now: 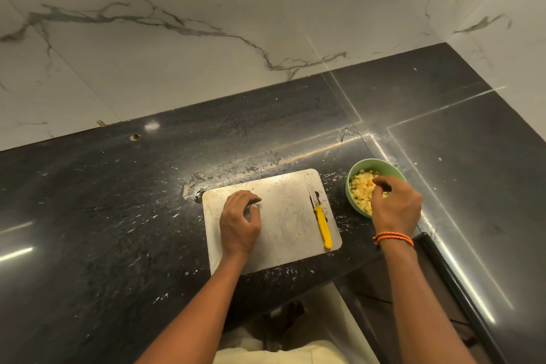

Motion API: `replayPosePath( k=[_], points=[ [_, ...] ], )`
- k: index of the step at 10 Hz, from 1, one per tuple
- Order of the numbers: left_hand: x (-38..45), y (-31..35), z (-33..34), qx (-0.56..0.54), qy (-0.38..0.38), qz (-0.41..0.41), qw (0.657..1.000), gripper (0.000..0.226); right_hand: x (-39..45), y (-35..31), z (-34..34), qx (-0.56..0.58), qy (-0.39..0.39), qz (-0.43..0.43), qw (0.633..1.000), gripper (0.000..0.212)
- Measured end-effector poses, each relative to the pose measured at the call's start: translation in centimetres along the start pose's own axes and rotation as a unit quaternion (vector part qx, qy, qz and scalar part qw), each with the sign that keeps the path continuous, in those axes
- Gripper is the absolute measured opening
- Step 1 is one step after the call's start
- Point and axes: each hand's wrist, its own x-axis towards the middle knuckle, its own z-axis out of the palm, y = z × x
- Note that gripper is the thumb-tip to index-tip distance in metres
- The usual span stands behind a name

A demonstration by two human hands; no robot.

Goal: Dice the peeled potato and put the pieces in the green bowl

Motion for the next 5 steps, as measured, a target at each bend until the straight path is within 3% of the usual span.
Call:
replayPosePath(
  k=[2, 4, 5],
  points=[
    [-0.1, 0.0, 0.2, -0.004, 0.001, 0.004, 1.000, 0.021, -0.2, -1.0, 0.1, 0.050, 0.044, 0.011, 0.998, 0.017],
    [0.1, -0.4, 0.2, 0.013, 0.003, -0.006, 1.000, 0.022, -1.9, -2.0, 2.3, 0.040, -0.096, -0.103, 0.989, 0.041],
    [1.1, 0.3, 0.1, 0.030, -0.017, -0.022, 0.999, 0.023, -2.9, -2.9, 3.3, 0.053, -0.094, -0.123, 0.986, 0.026]
  ],
)
